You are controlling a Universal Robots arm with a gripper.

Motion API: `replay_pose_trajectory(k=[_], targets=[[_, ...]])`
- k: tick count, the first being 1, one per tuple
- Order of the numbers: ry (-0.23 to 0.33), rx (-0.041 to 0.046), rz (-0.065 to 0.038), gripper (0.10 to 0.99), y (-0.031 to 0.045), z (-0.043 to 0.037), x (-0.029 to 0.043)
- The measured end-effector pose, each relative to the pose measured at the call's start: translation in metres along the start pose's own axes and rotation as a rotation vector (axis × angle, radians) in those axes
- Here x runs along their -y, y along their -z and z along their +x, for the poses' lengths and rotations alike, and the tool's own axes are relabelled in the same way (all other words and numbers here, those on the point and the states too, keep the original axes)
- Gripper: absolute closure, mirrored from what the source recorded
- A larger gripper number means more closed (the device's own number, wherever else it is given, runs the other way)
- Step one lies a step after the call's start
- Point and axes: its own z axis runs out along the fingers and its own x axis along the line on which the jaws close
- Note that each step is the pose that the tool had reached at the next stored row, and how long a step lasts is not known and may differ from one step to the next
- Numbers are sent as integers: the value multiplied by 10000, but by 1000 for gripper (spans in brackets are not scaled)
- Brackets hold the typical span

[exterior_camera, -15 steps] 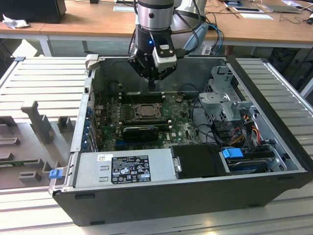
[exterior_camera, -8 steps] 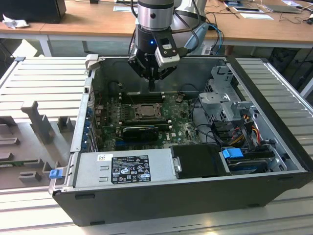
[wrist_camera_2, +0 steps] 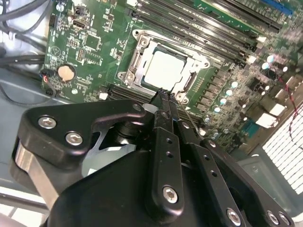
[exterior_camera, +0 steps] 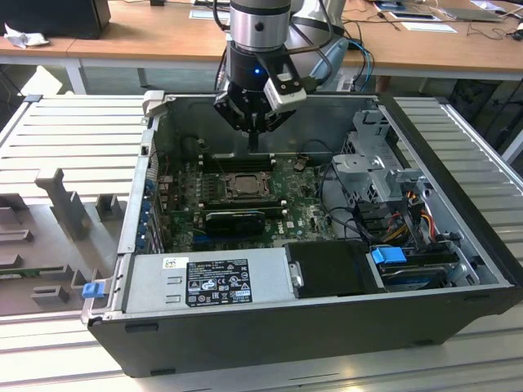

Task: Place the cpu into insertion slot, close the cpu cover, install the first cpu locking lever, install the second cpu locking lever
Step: 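Install the first cpu locking lever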

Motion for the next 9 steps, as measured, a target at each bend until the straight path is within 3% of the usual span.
replay_pose_trajectory(k=[9], targets=[[1612, -13, -25, 980, -4, 0, -1]])
